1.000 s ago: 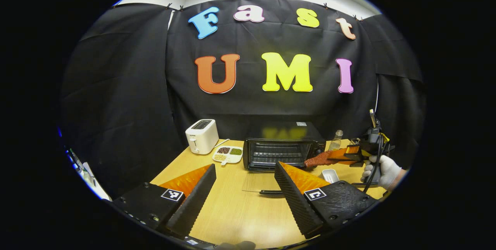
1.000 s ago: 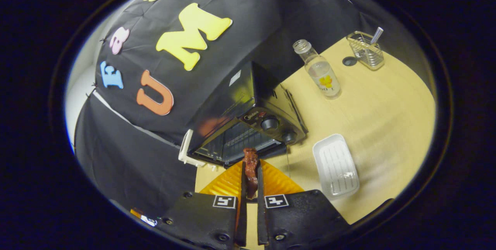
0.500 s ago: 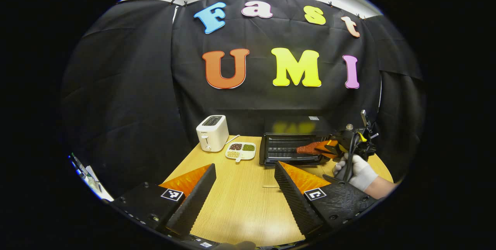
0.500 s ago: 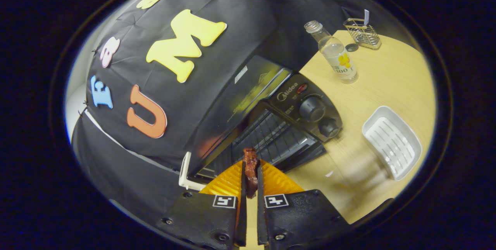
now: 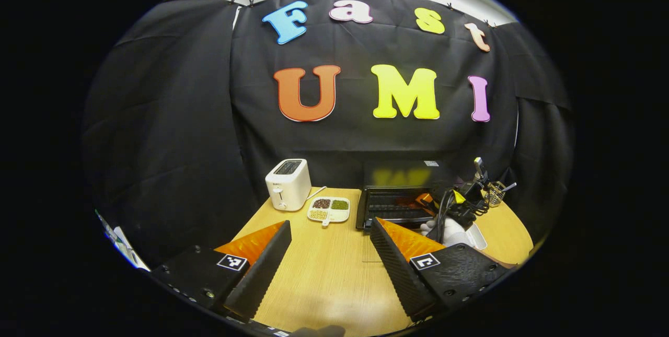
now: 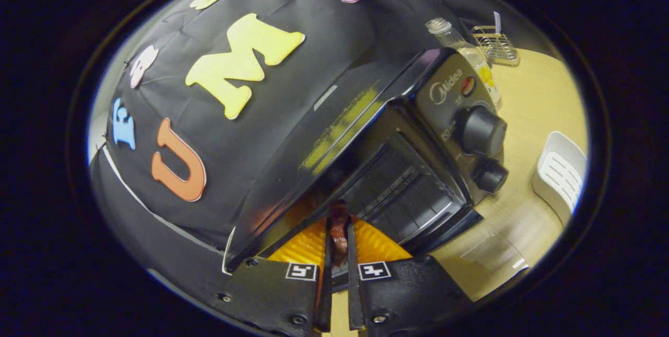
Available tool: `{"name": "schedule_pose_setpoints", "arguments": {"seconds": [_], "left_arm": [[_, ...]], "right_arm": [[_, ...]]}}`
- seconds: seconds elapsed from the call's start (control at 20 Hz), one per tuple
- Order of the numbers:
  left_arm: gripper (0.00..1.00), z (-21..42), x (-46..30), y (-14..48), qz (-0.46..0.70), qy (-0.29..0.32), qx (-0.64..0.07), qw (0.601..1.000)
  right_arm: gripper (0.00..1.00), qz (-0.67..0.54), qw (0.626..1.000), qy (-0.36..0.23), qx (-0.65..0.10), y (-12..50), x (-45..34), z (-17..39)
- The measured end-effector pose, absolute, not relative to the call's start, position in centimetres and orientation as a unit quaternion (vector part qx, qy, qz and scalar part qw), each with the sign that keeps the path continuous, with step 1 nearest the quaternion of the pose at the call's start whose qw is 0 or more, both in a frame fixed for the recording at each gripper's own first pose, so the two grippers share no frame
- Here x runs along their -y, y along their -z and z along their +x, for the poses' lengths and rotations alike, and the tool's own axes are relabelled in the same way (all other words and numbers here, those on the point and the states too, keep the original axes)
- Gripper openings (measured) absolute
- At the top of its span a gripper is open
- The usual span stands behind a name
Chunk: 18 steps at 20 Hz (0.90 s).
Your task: Open the electric oven with the left hand, put the food in, and close the electric oven.
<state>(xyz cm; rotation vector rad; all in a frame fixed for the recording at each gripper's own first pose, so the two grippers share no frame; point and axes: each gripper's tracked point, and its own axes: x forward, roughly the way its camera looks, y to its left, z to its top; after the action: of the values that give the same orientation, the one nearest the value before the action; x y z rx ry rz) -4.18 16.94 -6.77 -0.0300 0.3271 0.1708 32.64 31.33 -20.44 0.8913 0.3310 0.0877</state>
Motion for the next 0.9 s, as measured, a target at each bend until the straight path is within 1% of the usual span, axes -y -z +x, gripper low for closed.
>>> {"name": "schedule_pose_setpoints", "arguments": {"seconds": [0.35, 0.4, 0.45, 0.5, 0.55, 0.6, 0.65, 0.85, 0.9], "left_arm": [[0.98, -3.7, -17.8, 6.7, -0.022, -0.083, -0.165, 0.983], [0.98, -3.8, -17.9, 6.8, -0.022, -0.083, -0.166, 0.982], [0.98, -4.0, -17.8, 6.9, -0.021, -0.081, -0.167, 0.982], [0.98, -3.9, -17.6, 6.8, -0.021, -0.078, -0.166, 0.983], [0.97, -3.9, -17.5, 6.7, -0.021, -0.075, -0.165, 0.983], [0.97, -3.9, -17.4, 6.6, -0.022, -0.072, -0.163, 0.984], [0.97, -3.9, -17.4, 6.5, -0.024, -0.071, -0.162, 0.984], [0.98, -4.4, -16.8, 6.4, -0.023, -0.064, -0.159, 0.985], [0.98, -4.6, -16.8, 6.3, -0.021, -0.065, -0.156, 0.985]], "right_arm": [[0.18, 0.361, 0.919, -0.025, -0.157, 21.6, -32.1, 34.0], [0.20, 0.351, 0.923, -0.022, -0.154, 21.6, -31.9, 34.1], [0.23, 0.339, 0.928, -0.025, -0.150, 21.4, -31.7, 34.0], [0.31, 0.327, 0.933, -0.027, -0.147, 21.2, -31.3, 34.2], [0.35, 0.308, 0.940, -0.024, -0.144, 21.2, -31.0, 34.0], [0.50, 0.284, 0.948, -0.018, -0.143, 21.4, -30.6, 33.9], [0.52, 0.268, 0.953, -0.018, -0.138, 21.3, -30.3, 33.8], [0.67, 0.234, 0.962, -0.025, -0.140, 21.4, -29.9, 32.4], [0.69, 0.231, 0.962, -0.028, -0.142, 21.2, -29.9, 31.7]]}}
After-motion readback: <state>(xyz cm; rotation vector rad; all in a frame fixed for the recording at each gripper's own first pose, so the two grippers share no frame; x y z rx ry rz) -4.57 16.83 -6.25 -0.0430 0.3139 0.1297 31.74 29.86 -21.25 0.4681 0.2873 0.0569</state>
